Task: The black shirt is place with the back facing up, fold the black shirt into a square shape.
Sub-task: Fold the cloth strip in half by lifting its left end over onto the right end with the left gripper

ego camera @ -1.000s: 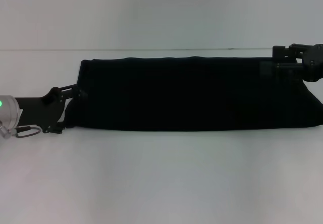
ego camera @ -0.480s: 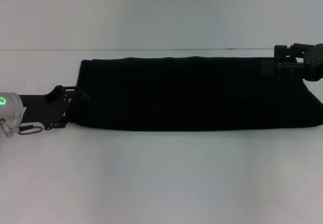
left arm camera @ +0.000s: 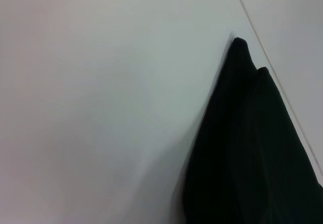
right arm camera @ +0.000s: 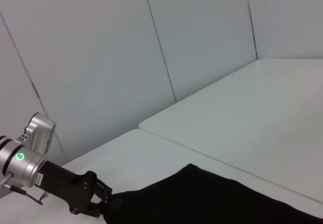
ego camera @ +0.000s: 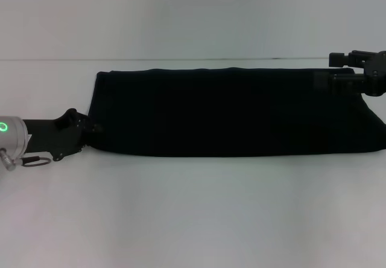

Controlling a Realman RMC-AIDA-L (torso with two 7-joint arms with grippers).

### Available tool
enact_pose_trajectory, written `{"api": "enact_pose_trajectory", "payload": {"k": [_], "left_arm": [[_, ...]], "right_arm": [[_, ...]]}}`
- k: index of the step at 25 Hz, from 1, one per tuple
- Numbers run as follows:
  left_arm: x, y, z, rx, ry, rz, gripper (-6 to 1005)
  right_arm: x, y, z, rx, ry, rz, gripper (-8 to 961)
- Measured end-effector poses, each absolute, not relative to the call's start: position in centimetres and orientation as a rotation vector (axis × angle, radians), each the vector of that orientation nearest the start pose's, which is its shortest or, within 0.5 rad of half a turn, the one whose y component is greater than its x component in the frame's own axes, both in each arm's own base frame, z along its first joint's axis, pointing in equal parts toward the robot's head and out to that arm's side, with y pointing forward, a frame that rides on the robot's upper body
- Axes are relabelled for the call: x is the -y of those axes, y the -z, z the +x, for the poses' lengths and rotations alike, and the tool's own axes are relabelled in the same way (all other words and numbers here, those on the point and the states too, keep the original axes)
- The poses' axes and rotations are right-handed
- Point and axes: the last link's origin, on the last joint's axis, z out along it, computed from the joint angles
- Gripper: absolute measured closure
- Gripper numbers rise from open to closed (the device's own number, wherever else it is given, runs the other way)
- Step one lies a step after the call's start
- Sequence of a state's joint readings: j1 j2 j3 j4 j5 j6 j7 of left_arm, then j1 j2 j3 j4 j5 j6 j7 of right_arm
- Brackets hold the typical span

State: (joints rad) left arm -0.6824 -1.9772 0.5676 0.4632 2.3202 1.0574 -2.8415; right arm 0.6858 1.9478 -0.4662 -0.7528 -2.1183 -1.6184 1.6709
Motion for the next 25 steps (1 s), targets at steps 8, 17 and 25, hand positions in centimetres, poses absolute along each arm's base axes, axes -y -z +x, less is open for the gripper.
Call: {"api": "enact_pose_trajectory", "payload": {"k": [8,17,25], "left_arm": [[-39.4,-1.8,-32.2,-2.883,-0.755,1.9,736],[-38.7,-3.2,-33.1,-2.712,-0.895,2.151,959],[-34.9,-7.8,-36.1,-2.552,-0.994,2.395,959]], "right_arm": [[-38.7,-9.0,23.9,-0.731,-0.684,-2.588,45],[-39.0,-8.6,23.7,-0.746,-0.769,-2.533,46],[-40.0,-7.8,23.2,-0.783,-0.841,-2.427,45]]}}
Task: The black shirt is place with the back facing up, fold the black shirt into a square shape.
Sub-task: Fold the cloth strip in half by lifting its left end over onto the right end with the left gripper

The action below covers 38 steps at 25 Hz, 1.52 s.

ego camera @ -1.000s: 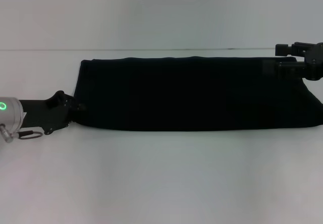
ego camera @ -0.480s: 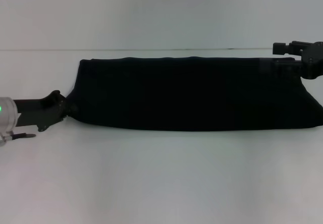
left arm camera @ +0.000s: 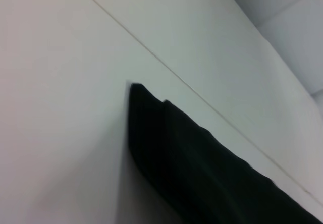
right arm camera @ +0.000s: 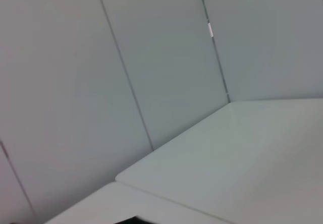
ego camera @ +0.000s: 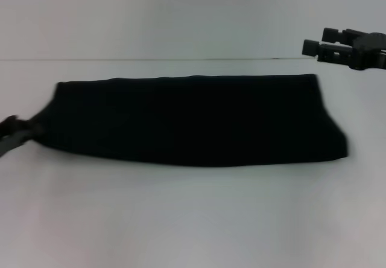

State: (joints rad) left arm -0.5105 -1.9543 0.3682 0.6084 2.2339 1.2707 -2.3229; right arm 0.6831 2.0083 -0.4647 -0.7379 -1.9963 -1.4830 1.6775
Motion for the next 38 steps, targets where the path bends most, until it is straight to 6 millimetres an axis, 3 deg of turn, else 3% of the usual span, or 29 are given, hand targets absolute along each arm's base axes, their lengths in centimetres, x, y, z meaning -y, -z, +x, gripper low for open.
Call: {"api": "enact_pose_trajectory", "payload": {"k": [5,10,14,17,21,24,27,30,34,38], "left_arm": [[-31.6,-12.1,-39.3,-2.663,-1.019,2.424,959],[-30.1,-14.7,-40.6,-2.723,-1.026,2.431,960],[-31.6,-15.1,-38.3,-2.569,-1.038,2.496,960],[-34.1,-14.0,-33.2,-2.221,-1.092,2.539,960],[-37.6,-9.9,-24.7,-1.766,-1.077,2.513,960],[-39.5,-4.4,-18.3,-1.554,-1.007,2.486,960],[-40.2,1.6,-13.8,-1.476,-0.949,2.5,959],[-40.5,7.3,-11.7,-1.506,-0.952,2.546,957],[-39.8,12.7,-12.6,-1.689,-0.971,2.561,954],[-38.5,14.7,-13.7,-1.752,-1.011,2.569,892]], "right_arm": [[-40.7,-7.2,22.4,-0.788,-0.877,-2.391,46],[-41.0,-6.7,22.1,-0.789,-0.881,-2.376,46],[-41.1,-7.1,22.3,-0.797,-0.884,-2.361,46],[-40.7,-8.2,23.5,-0.815,-0.88,-2.319,46],[-39.7,-10.8,26.2,-0.842,-0.86,-2.242,45],[-38.6,-12.6,27.9,-0.852,-0.853,-2.21,45],[-37.3,-14.4,29.4,-0.853,-0.841,-2.194,45],[-36.3,-15.6,30.4,-0.845,-0.827,-2.183,45],[-35.6,-16.7,31.1,-0.84,-0.815,-2.172,45],[-35.4,-16.7,31.4,-0.836,-0.806,-2.173,46]]}}
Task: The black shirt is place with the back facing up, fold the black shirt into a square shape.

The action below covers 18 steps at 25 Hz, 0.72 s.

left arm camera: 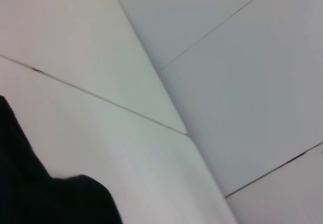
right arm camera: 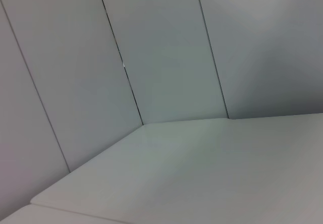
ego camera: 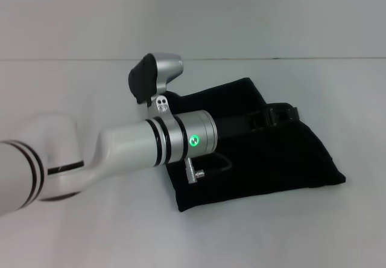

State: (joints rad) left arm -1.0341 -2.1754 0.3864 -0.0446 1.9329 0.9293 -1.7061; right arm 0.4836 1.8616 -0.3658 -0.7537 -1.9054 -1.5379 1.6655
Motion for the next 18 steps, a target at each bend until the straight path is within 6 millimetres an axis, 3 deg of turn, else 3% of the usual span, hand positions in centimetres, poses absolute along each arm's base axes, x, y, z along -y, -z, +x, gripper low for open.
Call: {"api": "enact_pose_trajectory", "payload": {"k": [4,7,12,15,18], "left_arm": [[-37.4,14.2,-13.4,1.64,1.078,-2.381,830],[-36.8,12.3,-13.4,1.606,1.259,-2.412,783],[-36.0,6.9,-15.7,1.406,1.491,-2.449,541],[-35.2,4.5,-17.9,1.295,1.46,-2.497,299],[-34.3,2.7,-20.3,1.219,1.388,-2.526,170]], "right_arm": [[-35.4,-16.2,31.5,-0.855,-0.793,-2.181,46],[-35.5,-15.7,31.6,-0.908,-0.762,-2.204,46],[-36.9,-13.9,30.7,-1.03,-0.608,-2.309,45],[-37.8,-12.0,29.2,-1.03,-0.537,-2.405,47],[-38.5,-9.6,27.4,-0.99,-0.48,-2.513,50]]}}
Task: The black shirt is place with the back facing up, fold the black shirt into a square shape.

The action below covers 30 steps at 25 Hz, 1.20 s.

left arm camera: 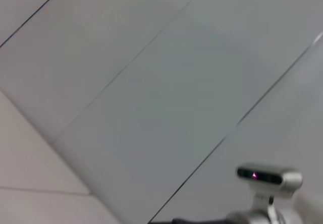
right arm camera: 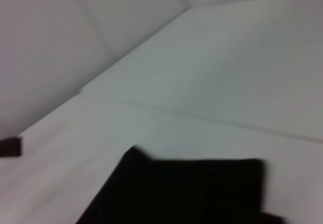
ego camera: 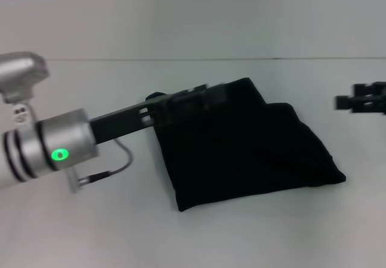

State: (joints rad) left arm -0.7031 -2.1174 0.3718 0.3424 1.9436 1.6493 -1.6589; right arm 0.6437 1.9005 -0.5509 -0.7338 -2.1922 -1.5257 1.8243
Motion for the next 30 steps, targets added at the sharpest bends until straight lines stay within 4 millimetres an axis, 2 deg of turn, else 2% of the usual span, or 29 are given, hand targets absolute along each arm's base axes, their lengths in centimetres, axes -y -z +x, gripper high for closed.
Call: {"api": "enact_pose_trajectory", "payload": {"k": [2,5,8,14,20,25,30], "left_arm": [[-33.9,1.6,-21.7,1.173,1.31,-2.556,84],[-33.0,0.9,-23.3,1.095,1.198,-2.618,78],[-31.8,1.0,-24.0,0.985,1.094,-2.732,73],[-31.5,1.3,-24.2,0.98,1.074,-2.743,63],[-31.5,1.4,-24.2,0.984,1.07,-2.74,64],[-31.5,1.4,-24.4,0.985,1.058,-2.742,64],[-31.6,1.3,-24.6,0.987,1.046,-2.734,63]], "right_arm": [[-38.9,-7.9,26.2,-0.952,-0.426,-2.591,51],[-39.3,-5.9,24.8,-0.893,-0.359,-2.665,54],[-39.6,-4.3,23.6,-0.83,-0.301,-2.725,99],[-40.3,-2.2,22.2,-0.764,-0.221,-2.765,132],[-41.0,0.0,22.3,-0.779,-0.134,-2.753,307],[-41.1,1.2,22.0,-0.764,-0.103,-2.76,540],[-40.9,1.8,21.7,-0.753,-0.097,-2.775,571]]}}
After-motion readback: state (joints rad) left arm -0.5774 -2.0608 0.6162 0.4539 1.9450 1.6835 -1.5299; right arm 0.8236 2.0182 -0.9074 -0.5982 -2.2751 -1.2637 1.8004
